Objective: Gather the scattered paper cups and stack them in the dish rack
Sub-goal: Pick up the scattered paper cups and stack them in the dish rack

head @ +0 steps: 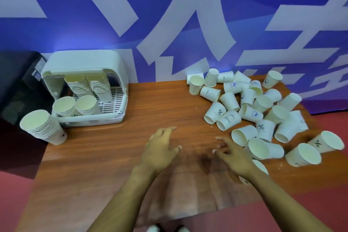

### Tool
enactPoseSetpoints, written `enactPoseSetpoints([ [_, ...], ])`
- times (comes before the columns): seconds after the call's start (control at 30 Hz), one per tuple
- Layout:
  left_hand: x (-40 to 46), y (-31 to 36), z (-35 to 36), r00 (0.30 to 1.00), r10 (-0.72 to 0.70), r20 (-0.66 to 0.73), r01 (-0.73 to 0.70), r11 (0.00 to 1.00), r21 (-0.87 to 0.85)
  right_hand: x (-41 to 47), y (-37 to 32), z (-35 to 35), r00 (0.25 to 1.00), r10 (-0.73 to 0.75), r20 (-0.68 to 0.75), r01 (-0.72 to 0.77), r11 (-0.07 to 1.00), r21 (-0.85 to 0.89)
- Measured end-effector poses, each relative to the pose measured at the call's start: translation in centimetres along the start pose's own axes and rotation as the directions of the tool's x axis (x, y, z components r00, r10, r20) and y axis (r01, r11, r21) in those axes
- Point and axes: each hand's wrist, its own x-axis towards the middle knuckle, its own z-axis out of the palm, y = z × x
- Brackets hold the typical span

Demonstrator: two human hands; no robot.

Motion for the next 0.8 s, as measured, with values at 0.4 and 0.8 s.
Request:
enactPoseSetpoints([
  [0.4, 0.8, 8.6, 8.4, 0.943, 0.159, 0.293, -0.212, 0.964, 0.160, -1.2, 5.9, -6.9, 0.984, 0.057, -0.168, -0.080, 0.988, -0.132],
  [0.8, 1.6, 16.6, 20.1, 0.933, 0.097, 0.346, -0.197, 0.943, 0.267, 3.3, 13.1, -11.5, 0.998, -0.004, -0.070, -0.023, 0.925, -0.378],
])
